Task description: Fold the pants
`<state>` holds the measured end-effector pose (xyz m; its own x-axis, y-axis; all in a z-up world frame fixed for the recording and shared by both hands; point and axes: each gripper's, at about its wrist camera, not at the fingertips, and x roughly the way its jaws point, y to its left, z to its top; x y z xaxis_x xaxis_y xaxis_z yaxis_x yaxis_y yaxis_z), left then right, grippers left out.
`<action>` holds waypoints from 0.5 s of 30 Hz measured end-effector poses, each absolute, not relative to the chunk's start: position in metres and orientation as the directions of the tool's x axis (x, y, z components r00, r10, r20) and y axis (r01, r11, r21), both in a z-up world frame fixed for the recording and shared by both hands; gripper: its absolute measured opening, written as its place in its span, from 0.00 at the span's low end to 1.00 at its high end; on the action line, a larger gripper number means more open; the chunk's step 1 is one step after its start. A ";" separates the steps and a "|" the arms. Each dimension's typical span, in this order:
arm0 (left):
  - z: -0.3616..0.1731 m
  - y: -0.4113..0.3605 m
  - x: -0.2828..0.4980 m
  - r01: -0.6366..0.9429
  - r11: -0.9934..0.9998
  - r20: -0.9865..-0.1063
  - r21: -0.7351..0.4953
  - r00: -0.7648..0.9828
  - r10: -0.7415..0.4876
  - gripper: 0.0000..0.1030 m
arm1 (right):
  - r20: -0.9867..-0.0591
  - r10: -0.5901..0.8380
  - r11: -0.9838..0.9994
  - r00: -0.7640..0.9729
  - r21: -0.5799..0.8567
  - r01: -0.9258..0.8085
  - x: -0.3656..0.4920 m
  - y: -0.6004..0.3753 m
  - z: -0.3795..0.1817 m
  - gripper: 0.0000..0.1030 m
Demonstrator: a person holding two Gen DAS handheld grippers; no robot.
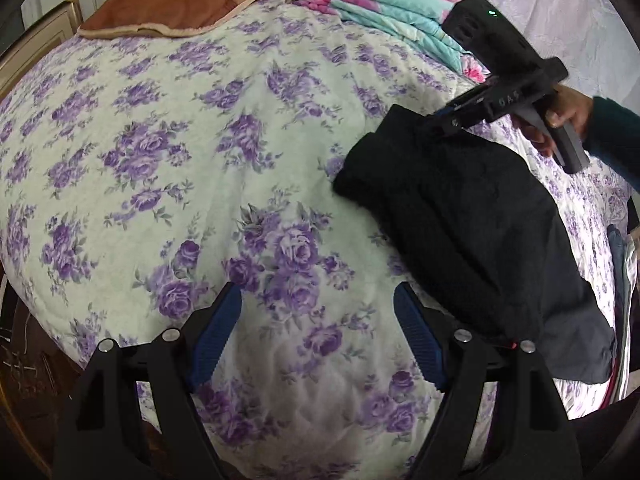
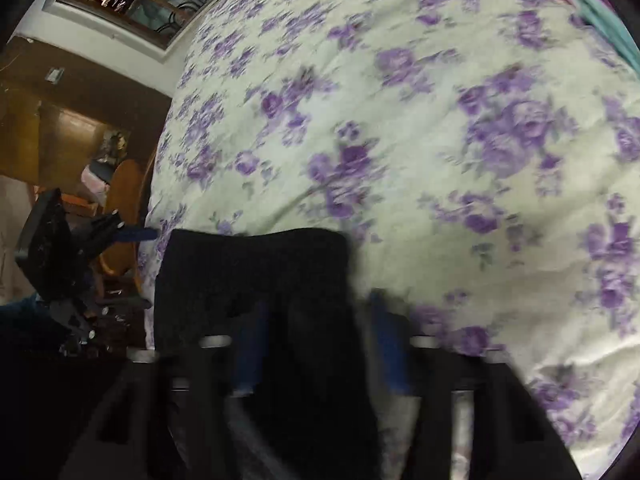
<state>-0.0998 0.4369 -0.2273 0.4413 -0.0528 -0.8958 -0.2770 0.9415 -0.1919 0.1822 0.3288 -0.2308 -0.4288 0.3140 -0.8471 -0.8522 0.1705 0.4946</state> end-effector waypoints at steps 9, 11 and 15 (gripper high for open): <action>-0.218 0.441 -0.081 -0.263 0.915 -0.853 -0.306 0.503 -0.141 0.75 | -0.851 0.425 0.057 -0.307 0.364 -0.930 0.191 0.370 -0.173 0.16; -0.214 0.440 -0.073 -0.258 0.908 -0.844 -0.332 0.511 -0.163 0.75 | -0.909 0.336 0.109 -0.245 0.296 -0.949 0.186 0.376 -0.206 0.21; -0.199 0.435 -0.056 -0.210 0.895 -0.803 -0.392 0.553 -0.222 0.75 | -0.907 0.395 0.231 -0.144 0.249 -0.941 0.194 0.354 -0.203 0.54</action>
